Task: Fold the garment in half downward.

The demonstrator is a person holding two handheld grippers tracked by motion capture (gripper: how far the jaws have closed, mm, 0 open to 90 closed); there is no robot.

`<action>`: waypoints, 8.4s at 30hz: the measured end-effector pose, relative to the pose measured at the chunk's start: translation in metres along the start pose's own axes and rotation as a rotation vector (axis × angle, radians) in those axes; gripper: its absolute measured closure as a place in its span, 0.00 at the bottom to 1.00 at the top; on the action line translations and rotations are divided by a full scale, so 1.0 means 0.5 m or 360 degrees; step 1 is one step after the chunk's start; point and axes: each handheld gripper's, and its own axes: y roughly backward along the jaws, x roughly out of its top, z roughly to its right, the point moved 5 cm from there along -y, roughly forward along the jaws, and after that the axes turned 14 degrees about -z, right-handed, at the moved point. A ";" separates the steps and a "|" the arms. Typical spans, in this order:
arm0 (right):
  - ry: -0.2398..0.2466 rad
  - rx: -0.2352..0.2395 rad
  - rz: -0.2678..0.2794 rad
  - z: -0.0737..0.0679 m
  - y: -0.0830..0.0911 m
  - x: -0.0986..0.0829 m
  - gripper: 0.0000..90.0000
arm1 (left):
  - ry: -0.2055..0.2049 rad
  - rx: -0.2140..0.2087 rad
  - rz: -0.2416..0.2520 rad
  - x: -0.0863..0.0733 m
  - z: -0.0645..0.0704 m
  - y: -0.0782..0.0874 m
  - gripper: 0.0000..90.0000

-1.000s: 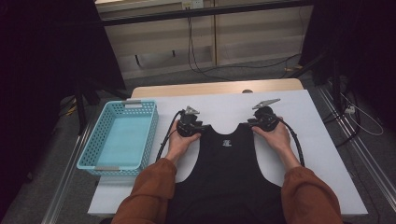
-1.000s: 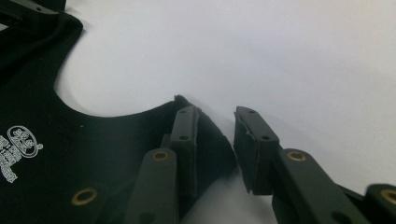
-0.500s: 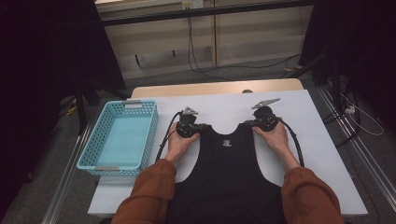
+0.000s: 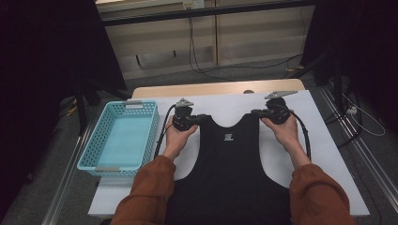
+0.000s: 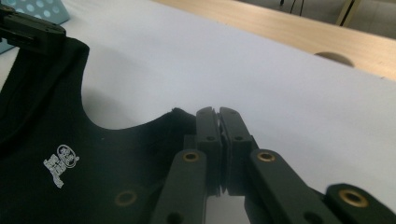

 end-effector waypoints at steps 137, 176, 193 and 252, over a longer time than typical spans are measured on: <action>0.0137 -0.0086 0.0625 -0.049 0.281 0.212 0.99 | -0.0149 -0.0013 0.0558 0.212 0.071 0.279 0.98; 0.0311 0.0086 0.0549 -0.201 0.346 -0.055 0.99 | -0.0299 -0.0185 0.0424 -0.034 0.182 0.302 0.98; 0.0247 0.0198 0.0305 -0.232 0.284 -0.199 0.99 | -0.0335 -0.0254 0.0180 -0.155 0.202 0.255 0.98; 0.0391 0.0304 -0.0131 -0.341 0.244 -0.368 0.57 | -0.0299 -0.0362 -0.0139 -0.355 0.270 0.275 0.60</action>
